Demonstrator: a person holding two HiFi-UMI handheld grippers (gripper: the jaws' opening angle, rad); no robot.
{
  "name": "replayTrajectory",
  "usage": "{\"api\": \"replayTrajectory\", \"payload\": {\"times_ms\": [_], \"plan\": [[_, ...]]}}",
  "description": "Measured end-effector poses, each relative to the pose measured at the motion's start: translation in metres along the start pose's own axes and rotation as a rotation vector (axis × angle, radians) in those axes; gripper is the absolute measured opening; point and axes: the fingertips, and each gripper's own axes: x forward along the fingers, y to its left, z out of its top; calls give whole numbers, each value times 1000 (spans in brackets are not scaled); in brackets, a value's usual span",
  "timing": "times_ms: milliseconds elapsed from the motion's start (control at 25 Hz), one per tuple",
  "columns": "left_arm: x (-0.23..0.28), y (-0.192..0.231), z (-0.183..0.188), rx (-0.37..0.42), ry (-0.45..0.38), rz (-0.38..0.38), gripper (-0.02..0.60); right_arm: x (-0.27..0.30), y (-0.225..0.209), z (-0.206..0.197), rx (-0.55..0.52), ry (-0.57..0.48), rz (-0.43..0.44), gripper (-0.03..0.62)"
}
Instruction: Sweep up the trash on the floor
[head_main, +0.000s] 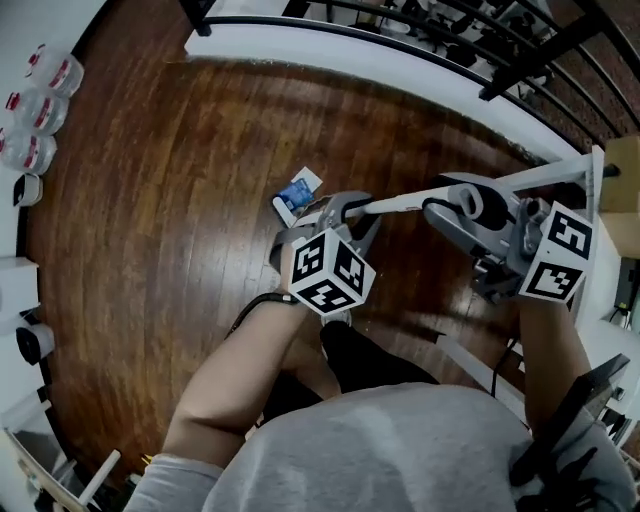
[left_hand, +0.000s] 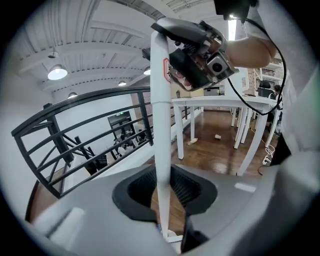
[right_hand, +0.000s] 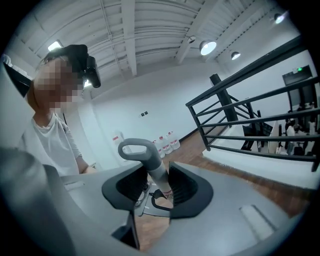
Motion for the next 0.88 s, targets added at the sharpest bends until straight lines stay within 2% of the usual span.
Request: {"api": "replayTrajectory", "payload": {"times_ms": [200, 480, 680, 880], "plan": [[-9, -8, 2, 0, 37, 12, 83, -12, 7, -9, 19, 0, 15, 137], [-53, -21, -5, 12, 87, 18, 83, -3, 50, -10, 11, -3, 59, 137], [-93, -49, -11, 39, 96, 18, 83, -8, 98, -21, 22, -41, 66, 138], [-149, -97, -32, 77, 98, -7, 83, -3, 174, -49, 11, -54, 49, 140]]}}
